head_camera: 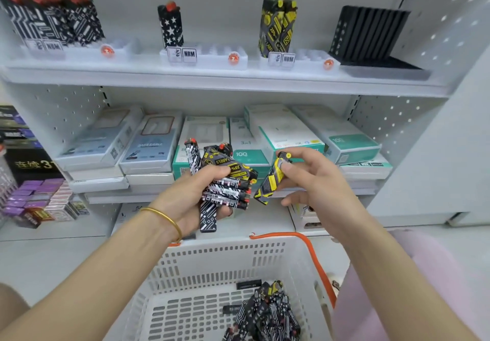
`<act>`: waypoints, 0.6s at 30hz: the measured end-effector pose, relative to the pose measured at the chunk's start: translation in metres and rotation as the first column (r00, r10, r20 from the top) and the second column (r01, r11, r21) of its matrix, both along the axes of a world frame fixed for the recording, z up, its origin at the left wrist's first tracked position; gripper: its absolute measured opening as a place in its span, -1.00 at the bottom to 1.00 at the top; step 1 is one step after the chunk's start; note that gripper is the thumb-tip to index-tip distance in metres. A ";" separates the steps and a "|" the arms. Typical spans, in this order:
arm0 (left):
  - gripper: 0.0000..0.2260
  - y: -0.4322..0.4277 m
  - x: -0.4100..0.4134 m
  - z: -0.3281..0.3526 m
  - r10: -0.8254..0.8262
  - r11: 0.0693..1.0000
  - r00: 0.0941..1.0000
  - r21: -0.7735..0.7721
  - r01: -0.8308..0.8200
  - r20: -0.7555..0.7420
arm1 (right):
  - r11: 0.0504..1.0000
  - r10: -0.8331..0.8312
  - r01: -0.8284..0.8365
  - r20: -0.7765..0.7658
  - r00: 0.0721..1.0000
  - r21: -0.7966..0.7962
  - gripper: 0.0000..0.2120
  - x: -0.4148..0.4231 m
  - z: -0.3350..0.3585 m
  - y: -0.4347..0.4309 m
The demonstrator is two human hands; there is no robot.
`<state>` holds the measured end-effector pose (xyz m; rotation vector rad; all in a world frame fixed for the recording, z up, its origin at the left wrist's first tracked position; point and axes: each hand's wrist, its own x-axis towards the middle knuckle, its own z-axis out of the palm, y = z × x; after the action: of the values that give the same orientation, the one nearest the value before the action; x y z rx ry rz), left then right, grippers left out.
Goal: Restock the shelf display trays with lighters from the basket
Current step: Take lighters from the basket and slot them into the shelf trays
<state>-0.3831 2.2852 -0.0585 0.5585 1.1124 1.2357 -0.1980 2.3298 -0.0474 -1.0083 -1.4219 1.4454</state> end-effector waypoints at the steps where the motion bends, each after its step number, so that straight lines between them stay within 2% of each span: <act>1: -0.77 -0.001 0.002 0.000 0.004 1.000 1.000 -0.001 -0.004 0.007 | 1.000 0.008 -0.008 -0.004 1.000 0.006 -0.86 0.000 0.001 0.000; 4: -0.85 -0.006 0.008 0.003 0.014 1.000 1.000 -0.007 -0.014 0.028 | 0.999 0.036 -0.036 -0.008 0.999 0.039 -0.85 0.001 0.008 -0.004; 9: -0.80 -0.007 0.019 0.024 0.010 1.000 0.996 0.017 -0.012 0.083 | 0.962 -0.002 -0.013 0.055 0.998 0.274 -0.81 0.008 0.056 0.006; 14: -0.83 -0.001 0.035 0.057 -0.011 0.998 0.987 0.061 0.002 0.162 | 0.832 -0.137 0.105 0.018 0.990 0.544 -0.77 0.008 0.134 0.045; 18: -0.82 0.008 0.045 0.072 0.017 0.999 0.984 0.026 -0.022 0.178 | 0.762 -0.211 0.093 0.109 0.972 0.641 -0.77 -0.003 0.164 0.087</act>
<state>-0.3381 2.2935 0.0133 0.4498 0.9532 1.2938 -0.2007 2.4172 0.1161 -0.7908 -1.7415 0.6682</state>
